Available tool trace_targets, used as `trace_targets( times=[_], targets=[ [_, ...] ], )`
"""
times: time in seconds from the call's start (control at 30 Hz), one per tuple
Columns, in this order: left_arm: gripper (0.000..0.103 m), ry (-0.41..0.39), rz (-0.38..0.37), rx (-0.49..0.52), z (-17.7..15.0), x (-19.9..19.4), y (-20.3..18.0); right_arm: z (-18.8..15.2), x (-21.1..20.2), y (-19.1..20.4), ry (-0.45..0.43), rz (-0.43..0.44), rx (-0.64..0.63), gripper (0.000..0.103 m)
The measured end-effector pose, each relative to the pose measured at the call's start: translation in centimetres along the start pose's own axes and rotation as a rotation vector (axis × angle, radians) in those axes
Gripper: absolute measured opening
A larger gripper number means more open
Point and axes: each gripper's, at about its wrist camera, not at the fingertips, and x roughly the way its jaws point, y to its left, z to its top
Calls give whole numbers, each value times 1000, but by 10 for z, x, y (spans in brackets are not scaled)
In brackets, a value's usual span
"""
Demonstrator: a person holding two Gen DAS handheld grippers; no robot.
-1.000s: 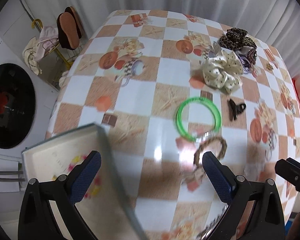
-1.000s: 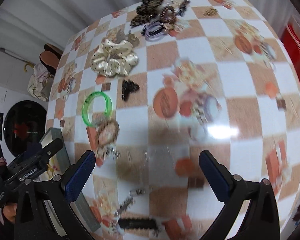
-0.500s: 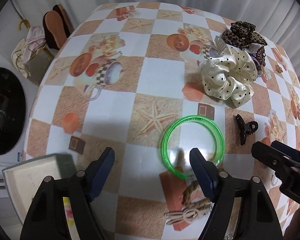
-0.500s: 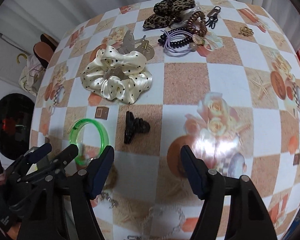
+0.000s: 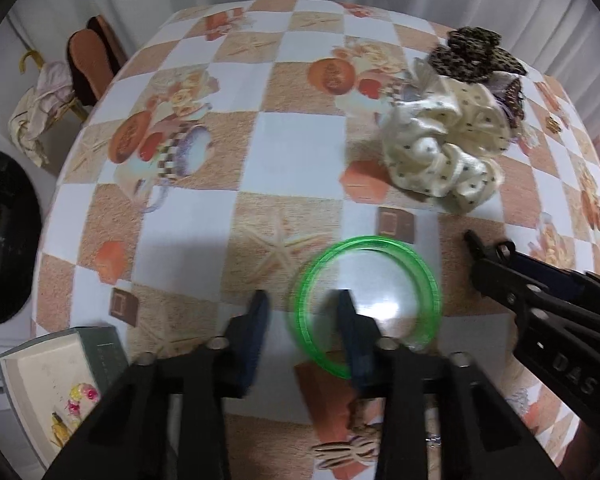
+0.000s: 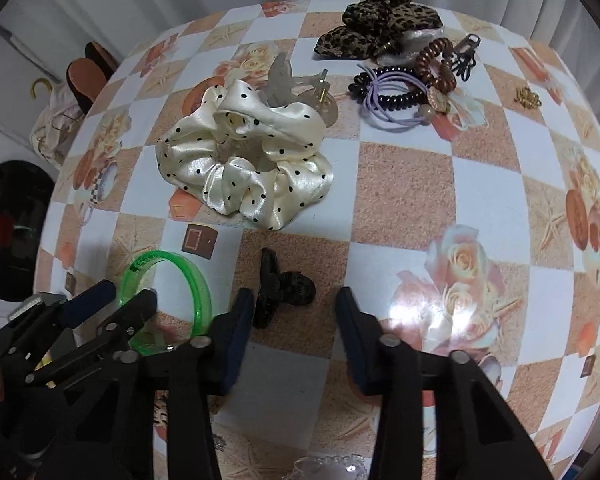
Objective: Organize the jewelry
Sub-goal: 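Grasp the green bangle with the left tool while the right tool grasps the black claw clip, then carry the green bangle with the left tool while the right tool carries the claw clip to the tray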
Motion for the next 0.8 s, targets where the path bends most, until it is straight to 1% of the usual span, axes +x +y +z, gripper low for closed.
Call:
trace_targets(
  times=[0.03, 0.07, 0.2, 0.37, 0.57, 0.8],
  targets=[
    [23, -2, 2, 12, 0, 0, -4, 1, 0, 0, 1, -4, -1, 25],
    [11, -2, 4, 18, 0, 0, -5, 0, 0, -1, 2, -8, 0, 20],
    [11, -3, -22, 11, 0, -5, -7, -2, -3, -10, -6, 20, 23, 20],
    [11, -22, -46, -26, -9, -20, -3, -9, -16, -25, -15, 99, 56, 20],
    [11, -60, -45, -53, -22, -45, 4, -20, -31, -40, -13, 160, 103, 20],
    [11, -95, -47, -107, -41, -72, 15, -28, -45, -38, -16, 202, 98, 20]
  ],
)
